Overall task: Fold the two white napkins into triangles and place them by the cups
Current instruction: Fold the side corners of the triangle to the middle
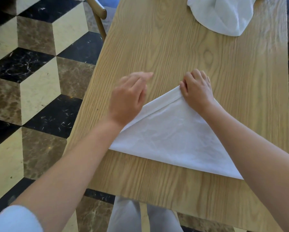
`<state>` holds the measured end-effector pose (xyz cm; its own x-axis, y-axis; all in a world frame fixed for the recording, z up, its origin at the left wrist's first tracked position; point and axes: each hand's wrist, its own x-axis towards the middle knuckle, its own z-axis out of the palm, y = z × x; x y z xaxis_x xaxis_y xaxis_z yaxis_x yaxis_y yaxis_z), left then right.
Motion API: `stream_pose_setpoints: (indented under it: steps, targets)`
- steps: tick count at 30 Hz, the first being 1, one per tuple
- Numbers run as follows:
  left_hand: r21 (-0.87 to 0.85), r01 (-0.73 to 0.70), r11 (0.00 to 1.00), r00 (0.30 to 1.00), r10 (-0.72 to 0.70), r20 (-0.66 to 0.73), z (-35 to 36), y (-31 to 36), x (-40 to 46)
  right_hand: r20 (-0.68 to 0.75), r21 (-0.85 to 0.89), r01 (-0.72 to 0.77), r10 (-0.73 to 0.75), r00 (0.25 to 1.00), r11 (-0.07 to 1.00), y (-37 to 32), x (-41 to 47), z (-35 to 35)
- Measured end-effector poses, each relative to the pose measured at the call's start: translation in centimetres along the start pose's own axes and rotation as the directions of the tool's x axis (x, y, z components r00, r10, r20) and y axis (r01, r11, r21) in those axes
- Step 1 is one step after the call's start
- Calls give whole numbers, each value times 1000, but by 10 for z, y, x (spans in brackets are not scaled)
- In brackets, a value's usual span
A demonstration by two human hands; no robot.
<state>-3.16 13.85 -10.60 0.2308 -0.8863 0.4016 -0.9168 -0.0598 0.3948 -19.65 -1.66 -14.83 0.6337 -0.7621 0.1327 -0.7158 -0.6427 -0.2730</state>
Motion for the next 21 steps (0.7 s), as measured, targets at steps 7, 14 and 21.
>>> stream_pose_setpoints:
  steps: [7, 14, 21]
  targets:
    - [239, 21, 971, 875, -134, 465, 92, 20, 28, 14, -17, 24, -24, 1000, 1000, 4, -1, 1]
    - [321, 298, 899, 885, -387, 259, 63, 1, -11, 26, -5, 9, -9, 1000, 1000, 4, -1, 2]
    - [396, 600, 695, 728, -680, 88, 9, -14, -94, 54, 2, 11, -11, 998, 1000, 5, -1, 3]
